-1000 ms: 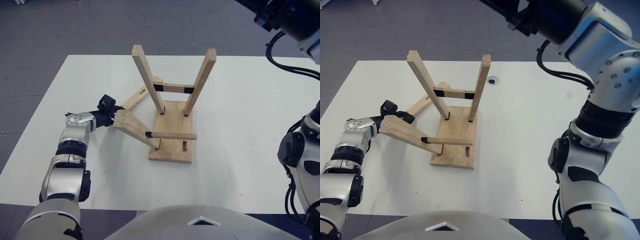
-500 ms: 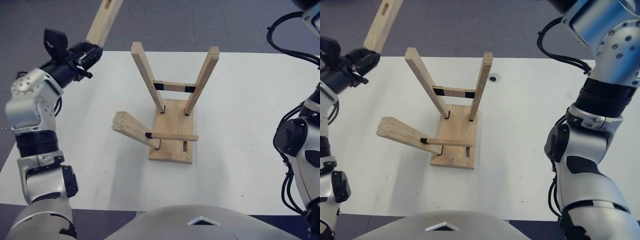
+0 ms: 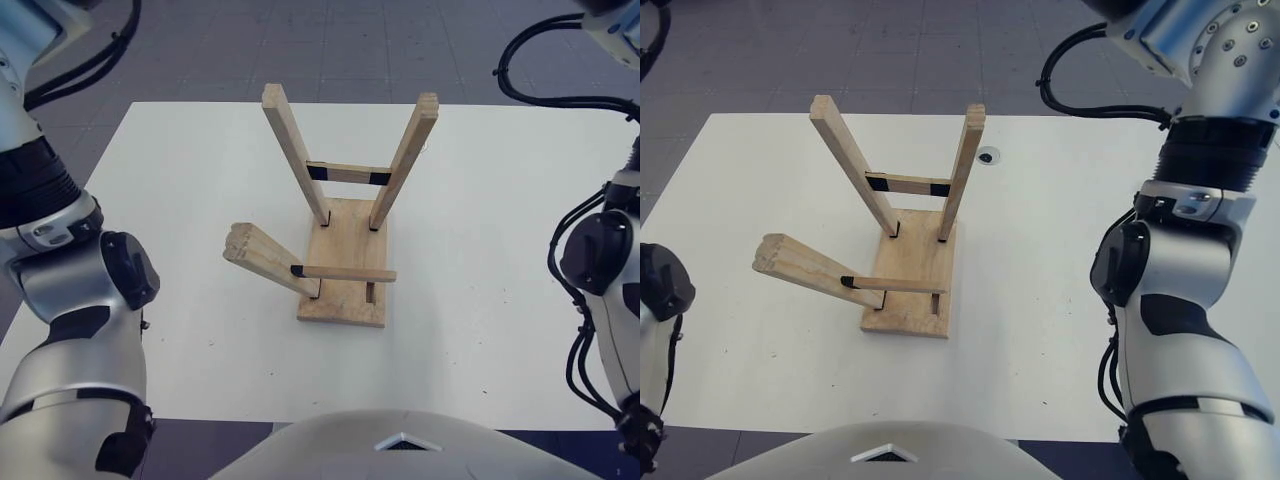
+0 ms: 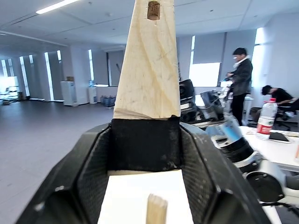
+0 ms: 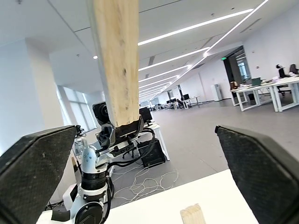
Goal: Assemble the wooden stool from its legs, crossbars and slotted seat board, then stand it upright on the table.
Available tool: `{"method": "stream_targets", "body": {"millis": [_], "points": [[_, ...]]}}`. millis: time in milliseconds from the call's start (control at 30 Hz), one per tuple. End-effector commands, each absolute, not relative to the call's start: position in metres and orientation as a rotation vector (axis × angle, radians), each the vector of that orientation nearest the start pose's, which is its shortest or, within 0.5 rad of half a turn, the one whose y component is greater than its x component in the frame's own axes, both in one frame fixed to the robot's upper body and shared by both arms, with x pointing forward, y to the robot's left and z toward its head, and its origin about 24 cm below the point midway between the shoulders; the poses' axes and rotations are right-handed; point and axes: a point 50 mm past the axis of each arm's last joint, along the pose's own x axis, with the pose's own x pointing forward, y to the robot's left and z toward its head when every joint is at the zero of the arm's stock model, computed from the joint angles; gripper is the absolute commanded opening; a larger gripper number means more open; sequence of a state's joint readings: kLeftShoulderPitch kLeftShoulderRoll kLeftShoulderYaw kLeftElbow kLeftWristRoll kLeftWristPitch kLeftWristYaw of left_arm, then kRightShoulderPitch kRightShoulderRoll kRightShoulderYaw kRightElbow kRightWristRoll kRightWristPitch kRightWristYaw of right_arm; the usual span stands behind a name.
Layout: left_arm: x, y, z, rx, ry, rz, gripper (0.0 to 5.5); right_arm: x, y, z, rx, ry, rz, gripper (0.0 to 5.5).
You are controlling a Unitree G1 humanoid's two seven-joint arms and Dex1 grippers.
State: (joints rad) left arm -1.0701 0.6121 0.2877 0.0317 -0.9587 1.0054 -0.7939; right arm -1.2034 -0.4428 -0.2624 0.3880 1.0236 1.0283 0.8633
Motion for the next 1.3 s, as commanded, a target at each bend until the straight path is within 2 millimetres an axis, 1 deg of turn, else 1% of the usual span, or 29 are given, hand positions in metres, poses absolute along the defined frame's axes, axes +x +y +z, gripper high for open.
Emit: {"method": "stream_targets", "body": {"millis": [33, 133, 267, 300, 500, 633, 833, 1000, 1133, 1167, 1200, 1267, 1300], "points": [[0.285, 0.153, 0.351, -0.213, -0.253, -1.333, 2.05, 0.32, -0.121, 0.348, 0.52, -0.179, 1.54, 5.5], [0.283, 0.143, 0.346, -0.221, -0.222, -1.381, 2.05, 0.306, -0.114, 0.361, 0.523, -0.212, 1.657, 5.5], [0.282, 0.142, 0.344, -0.237, -0.213, -1.385, 2.05, 0.301, -0.112, 0.367, 0.582, -0.223, 1.731, 5.5], [0.281, 0.142, 0.343, -0.24, -0.213, -1.386, 2.05, 0.301, -0.113, 0.369, 0.6, -0.228, 1.728, 5.24], [0.279, 0.139, 0.336, -0.264, -0.207, -1.384, 2.05, 0.308, -0.115, 0.371, 0.682, -0.246, 1.661, 4.25], [0.277, 0.136, 0.33, -0.269, -0.189, -1.388, 2.05, 0.309, -0.114, 0.371, 0.707, -0.236, 1.647, 3.54], [0.275, 0.135, 0.325, -0.28, -0.17, -1.387, 2.04, 0.309, -0.112, 0.371, 0.758, -0.226, 1.663, 2.32], [0.276, 0.134, 0.32, -0.296, -0.162, -1.373, 2.04, 0.305, -0.114, 0.373, 0.813, -0.243, 1.721, 2.31], [0.281, 0.136, 0.316, -0.265, -0.149, -1.312, 2.04, 0.302, -0.116, 0.375, 0.796, -0.25, 1.743, 2.31], [0.281, 0.136, 0.315, -0.267, -0.138, -1.311, 2.4, 0.302, -0.117, 0.375, 0.779, -0.25, 1.734, 2.31], [0.281, 0.136, 0.315, -0.264, -0.143, -1.302, 2.58, 0.301, -0.117, 0.375, 0.756, -0.248, 1.722, 2.29], [0.282, 0.14, 0.316, -0.238, -0.155, -1.256, 2.88, 0.301, -0.12, 0.374, 0.71, -0.243, 1.684, 2.27], [0.283, 0.144, 0.317, -0.223, -0.162, -1.227, 2.93, 0.301, -0.124, 0.373, 0.693, -0.243, 1.661, 2.27]]}}
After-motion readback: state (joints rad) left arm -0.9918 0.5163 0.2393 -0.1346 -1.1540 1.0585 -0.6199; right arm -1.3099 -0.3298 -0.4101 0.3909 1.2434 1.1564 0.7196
